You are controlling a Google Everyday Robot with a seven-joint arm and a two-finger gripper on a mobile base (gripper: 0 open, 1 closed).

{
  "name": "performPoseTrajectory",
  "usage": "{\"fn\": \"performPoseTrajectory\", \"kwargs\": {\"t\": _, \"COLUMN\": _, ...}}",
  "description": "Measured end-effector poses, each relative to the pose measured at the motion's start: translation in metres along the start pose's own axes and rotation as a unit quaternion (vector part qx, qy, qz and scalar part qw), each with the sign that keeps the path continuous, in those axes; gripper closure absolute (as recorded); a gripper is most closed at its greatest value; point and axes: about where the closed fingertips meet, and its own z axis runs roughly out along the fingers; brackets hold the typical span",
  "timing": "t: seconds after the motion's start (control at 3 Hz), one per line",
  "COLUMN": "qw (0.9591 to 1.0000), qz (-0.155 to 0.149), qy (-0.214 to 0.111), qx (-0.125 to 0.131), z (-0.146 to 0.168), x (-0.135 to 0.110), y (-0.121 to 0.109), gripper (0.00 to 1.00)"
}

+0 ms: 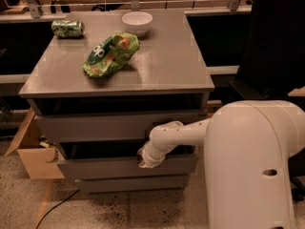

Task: Open middle drawer

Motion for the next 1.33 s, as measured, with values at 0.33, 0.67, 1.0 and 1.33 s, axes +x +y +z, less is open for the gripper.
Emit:
{"fn": "performPoseTrajectory", "kwargs": {"t": 0.33, "qw": 1.0000, "qz": 0.000, "qy": 0.000, "qx": 0.000, "z": -0.003, "x": -0.001, "y": -0.001, "gripper": 1.00}}
{"fn": "performPoseTrajectory", "kwargs": {"t": 0.67, "qw": 0.9998, "qz": 0.010, "qy": -0.006, "qx": -0.014, "z": -0.002, "x": 0.004, "y": 0.013, "gripper": 1.00}}
{"fn": "performPoseTrajectory", "kwargs": {"t": 1.0, "qw": 0.9998, "qz": 0.010, "qy": -0.006, "qx": -0.015, "z": -0.008, "x": 0.002, "y": 0.012, "gripper": 1.00}}
{"fn": "performPoseTrajectory", "kwargs": {"t": 1.33, "qw": 0.9998, "qz": 0.010, "qy": -0.006, "qx": -0.015, "z": -0.010, "x": 0.001, "y": 0.012, "gripper": 1.00}}
